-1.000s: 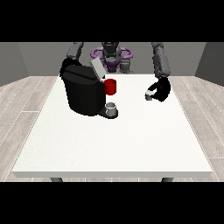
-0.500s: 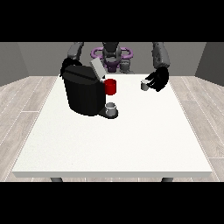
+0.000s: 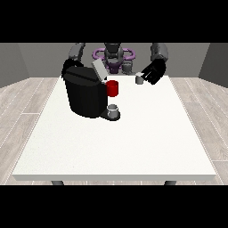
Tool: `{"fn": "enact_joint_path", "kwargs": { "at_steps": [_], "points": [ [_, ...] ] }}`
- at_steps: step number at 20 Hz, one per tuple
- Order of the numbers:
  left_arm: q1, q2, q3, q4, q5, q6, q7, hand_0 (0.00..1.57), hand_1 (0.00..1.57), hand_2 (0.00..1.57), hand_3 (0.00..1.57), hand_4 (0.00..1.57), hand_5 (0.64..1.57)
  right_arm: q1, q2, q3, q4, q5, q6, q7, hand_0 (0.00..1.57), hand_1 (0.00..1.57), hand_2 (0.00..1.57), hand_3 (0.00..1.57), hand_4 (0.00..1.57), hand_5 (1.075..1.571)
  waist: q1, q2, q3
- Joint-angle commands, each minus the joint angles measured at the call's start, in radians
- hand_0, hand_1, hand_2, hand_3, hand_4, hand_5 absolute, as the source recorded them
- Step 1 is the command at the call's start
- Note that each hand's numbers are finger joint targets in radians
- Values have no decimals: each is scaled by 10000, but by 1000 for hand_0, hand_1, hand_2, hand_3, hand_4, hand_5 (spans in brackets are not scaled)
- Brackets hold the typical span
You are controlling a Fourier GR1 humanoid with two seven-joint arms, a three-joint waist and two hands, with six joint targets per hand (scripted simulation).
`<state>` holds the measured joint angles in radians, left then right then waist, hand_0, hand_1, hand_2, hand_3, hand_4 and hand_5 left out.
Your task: Insert the coffee pod into the coffee machine and close the lid
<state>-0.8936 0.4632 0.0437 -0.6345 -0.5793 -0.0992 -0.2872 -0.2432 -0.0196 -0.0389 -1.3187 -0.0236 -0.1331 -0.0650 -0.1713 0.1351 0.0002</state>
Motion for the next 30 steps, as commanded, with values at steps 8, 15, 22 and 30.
{"fn": "enact_joint_path", "kwargs": {
  "at_steps": [8,15,22,30],
  "points": [
    [-1597,-241,560,168,32,-15,1672,1272,1272,1307,1244,512,1571,-233,184,1210,-713,-52,-510,730,0,0,0,0,521,1571,-1019,-123,-5],
    [-2207,186,640,-49,-75,-301,1429,1264,1264,1319,1251,516,1571,-642,-129,261,-575,-30,-90,399,0,0,0,0,511,1571,-1049,585,0],
    [-2725,302,724,37,-125,-531,1488,1265,1265,1297,1236,485,1571,-816,-388,-16,-698,-128,27,262,0,0,0,0,520,1571,-1246,1021,2],
    [-2920,-268,472,-32,-443,-237,1681,1326,1326,1335,1233,503,1571,-1707,-433,-437,-383,-48,-512,572,0,0,0,0,480,1571,-876,1328,1]
  ]
}}
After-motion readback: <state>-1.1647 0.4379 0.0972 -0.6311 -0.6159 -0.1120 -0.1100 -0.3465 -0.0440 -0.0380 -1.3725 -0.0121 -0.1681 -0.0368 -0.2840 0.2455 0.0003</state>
